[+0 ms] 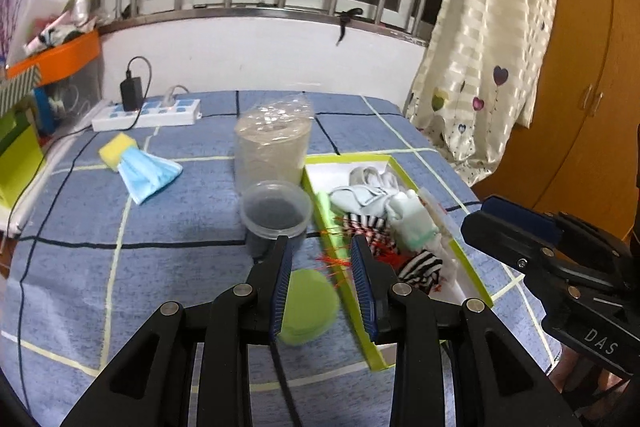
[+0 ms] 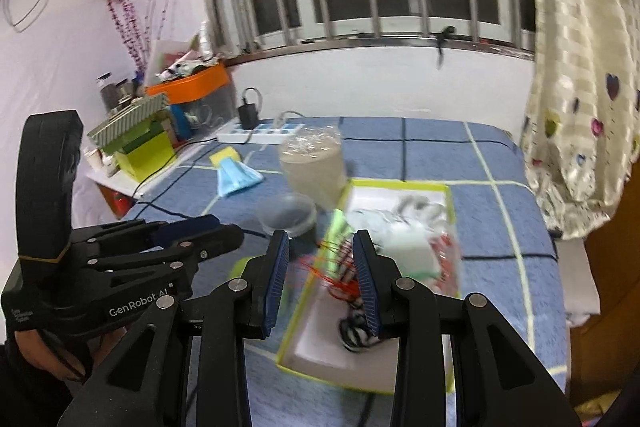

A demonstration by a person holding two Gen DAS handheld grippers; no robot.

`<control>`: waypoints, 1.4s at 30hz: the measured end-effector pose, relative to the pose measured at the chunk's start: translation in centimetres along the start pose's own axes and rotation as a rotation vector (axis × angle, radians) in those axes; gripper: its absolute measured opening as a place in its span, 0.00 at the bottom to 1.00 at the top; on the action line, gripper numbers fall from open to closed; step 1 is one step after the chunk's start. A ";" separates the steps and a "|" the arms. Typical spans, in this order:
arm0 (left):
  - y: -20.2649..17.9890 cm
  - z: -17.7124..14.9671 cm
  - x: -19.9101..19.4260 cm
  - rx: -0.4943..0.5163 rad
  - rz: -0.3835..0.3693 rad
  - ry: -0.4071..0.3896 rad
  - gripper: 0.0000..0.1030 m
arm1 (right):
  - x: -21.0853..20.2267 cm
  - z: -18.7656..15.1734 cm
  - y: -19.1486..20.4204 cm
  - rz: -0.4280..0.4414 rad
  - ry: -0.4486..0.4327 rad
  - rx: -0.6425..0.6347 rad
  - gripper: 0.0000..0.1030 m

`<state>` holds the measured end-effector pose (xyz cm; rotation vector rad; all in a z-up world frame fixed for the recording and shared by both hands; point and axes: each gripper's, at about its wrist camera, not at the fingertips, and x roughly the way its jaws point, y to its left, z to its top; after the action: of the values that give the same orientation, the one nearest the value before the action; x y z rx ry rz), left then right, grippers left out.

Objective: Organize soft objects
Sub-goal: 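Withdraw both grippers from the tray toward the yellow sponge and blue mask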

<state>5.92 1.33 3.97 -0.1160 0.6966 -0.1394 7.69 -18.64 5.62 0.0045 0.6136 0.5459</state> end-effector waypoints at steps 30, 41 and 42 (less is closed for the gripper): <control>15.8 1.3 0.3 -0.088 0.160 0.024 0.28 | 11.2 6.9 12.2 0.242 0.146 -0.297 0.50; 21.3 3.9 3.1 -0.117 0.219 0.051 0.28 | 18.6 9.5 15.5 0.278 0.268 -0.403 0.50; 21.6 4.1 3.4 -0.119 0.221 0.051 0.28 | 19.5 9.6 15.7 0.279 0.286 -0.407 0.50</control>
<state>13.04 22.27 1.64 -0.1486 0.7642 0.1109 18.66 5.87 5.42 -0.3821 0.7756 0.9448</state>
